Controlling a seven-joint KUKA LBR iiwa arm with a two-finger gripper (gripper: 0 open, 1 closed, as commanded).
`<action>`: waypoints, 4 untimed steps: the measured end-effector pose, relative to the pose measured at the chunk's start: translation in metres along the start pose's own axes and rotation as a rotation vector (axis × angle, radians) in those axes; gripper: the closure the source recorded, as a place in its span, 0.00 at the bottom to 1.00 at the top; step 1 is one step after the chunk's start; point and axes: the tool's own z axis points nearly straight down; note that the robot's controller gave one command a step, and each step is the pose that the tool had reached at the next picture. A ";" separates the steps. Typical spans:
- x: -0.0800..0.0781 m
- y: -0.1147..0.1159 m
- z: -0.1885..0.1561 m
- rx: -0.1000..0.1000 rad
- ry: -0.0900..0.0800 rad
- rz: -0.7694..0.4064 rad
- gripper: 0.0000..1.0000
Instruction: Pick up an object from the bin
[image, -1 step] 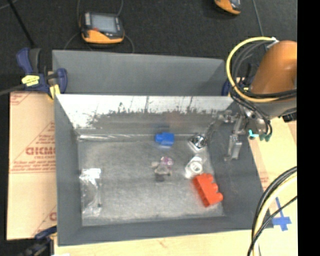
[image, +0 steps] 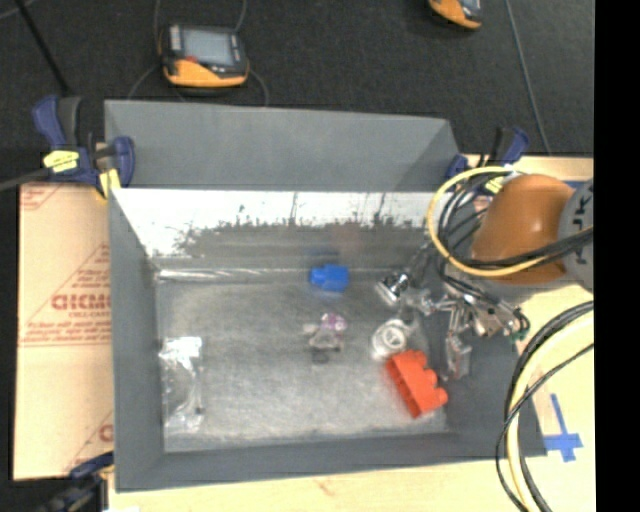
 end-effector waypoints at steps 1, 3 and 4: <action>0.005 0.038 0.005 0.010 -0.010 -0.072 0.00; 0.045 0.113 0.005 0.011 -0.016 -0.808 0.00; 0.000 0.210 -0.007 0.004 -0.012 -0.650 0.00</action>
Offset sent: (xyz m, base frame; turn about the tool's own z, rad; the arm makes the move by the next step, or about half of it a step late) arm -0.0236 0.0357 -0.0097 -0.0745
